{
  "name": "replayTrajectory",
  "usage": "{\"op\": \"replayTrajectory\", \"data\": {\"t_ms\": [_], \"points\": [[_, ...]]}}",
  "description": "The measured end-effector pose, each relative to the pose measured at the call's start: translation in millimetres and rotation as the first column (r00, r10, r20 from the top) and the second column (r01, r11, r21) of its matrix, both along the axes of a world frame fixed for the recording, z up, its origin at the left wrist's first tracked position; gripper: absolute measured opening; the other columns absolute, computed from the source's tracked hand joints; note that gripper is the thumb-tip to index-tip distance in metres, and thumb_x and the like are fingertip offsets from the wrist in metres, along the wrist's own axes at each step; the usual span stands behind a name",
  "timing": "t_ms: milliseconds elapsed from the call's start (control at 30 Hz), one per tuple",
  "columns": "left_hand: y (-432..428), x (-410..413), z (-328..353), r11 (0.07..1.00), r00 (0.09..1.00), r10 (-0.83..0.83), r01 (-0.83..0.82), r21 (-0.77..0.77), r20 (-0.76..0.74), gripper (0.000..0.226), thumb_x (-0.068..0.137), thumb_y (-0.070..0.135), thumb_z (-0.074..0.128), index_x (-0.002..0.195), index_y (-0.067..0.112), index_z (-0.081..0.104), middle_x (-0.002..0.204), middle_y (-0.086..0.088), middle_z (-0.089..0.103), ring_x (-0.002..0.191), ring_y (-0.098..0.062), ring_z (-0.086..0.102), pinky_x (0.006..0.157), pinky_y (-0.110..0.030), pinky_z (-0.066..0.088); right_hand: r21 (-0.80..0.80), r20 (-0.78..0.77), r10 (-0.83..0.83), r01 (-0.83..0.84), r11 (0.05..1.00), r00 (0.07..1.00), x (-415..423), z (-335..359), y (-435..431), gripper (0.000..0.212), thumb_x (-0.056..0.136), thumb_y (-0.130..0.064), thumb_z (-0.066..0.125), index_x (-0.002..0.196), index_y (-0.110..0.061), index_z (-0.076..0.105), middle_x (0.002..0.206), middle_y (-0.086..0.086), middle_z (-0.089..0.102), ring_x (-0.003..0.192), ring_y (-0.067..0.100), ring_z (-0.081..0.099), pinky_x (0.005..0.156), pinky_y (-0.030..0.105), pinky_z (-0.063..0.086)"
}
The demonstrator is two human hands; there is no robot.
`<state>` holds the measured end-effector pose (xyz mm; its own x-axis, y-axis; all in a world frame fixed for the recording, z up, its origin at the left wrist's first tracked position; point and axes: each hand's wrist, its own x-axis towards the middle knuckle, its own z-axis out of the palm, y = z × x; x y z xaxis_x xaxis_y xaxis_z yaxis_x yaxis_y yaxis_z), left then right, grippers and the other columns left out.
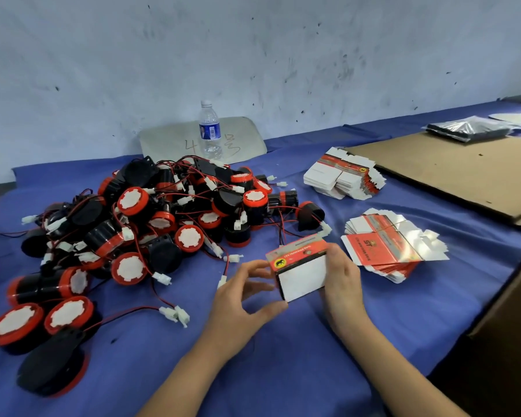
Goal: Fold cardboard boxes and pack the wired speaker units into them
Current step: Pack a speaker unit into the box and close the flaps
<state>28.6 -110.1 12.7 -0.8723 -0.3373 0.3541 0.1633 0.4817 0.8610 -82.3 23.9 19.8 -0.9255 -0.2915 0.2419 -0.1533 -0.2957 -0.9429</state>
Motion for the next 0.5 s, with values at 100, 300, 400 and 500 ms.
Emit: {"op": "replayTrajectory", "data": {"t_ms": [100,300,400,500], "points": [[2,3,1,0.996,1.000,0.013,-0.014,-0.086,-0.013,0.051,0.066,0.048,0.075,0.111,0.040,0.054,0.107,0.026,0.063,0.096,0.002,0.063,0.078,-0.008,0.045,-0.029,0.175,0.148,-0.145,0.989,0.973,1,4,-1,0.036,0.080,-0.048,0.046,0.070,-0.027,0.073,0.074,-0.003,0.070,0.071,0.008,0.063,0.063,0.023,0.048],[-3,7,0,0.975,0.994,0.034,-0.055,-0.217,-0.099,0.073,0.075,-0.001,0.078,0.120,0.050,0.052,0.104,0.018,0.066,0.087,0.002,0.065,0.076,-0.012,0.049,-0.131,0.266,0.336,-0.311,0.941,0.904,15,11,13,0.038,0.083,-0.043,0.057,0.114,-0.025,0.067,0.110,0.011,0.070,0.096,0.026,0.068,0.070,0.039,0.058],[-15,11,1,0.979,0.992,0.073,-0.091,-0.184,-0.105,0.080,0.079,0.000,0.075,0.123,0.061,0.045,0.110,0.026,0.060,0.085,-0.001,0.065,0.077,-0.009,0.048,-0.277,0.353,0.346,-0.256,0.926,0.869,31,19,23,0.031,0.081,-0.031,0.068,0.108,-0.016,0.066,0.100,0.011,0.071,0.083,0.024,0.071,0.060,0.034,0.057],[-17,4,-3,0.991,0.991,0.104,-0.110,-0.078,-0.079,0.074,0.082,0.005,0.070,0.122,0.062,0.044,0.102,0.021,0.063,0.078,-0.004,0.065,0.073,-0.008,0.050,-0.614,0.404,0.368,-0.049,0.788,0.837,26,46,62,0.033,0.078,-0.036,0.064,0.100,-0.012,0.071,0.098,0.010,0.072,0.079,0.022,0.070,0.055,0.028,0.057]]}}
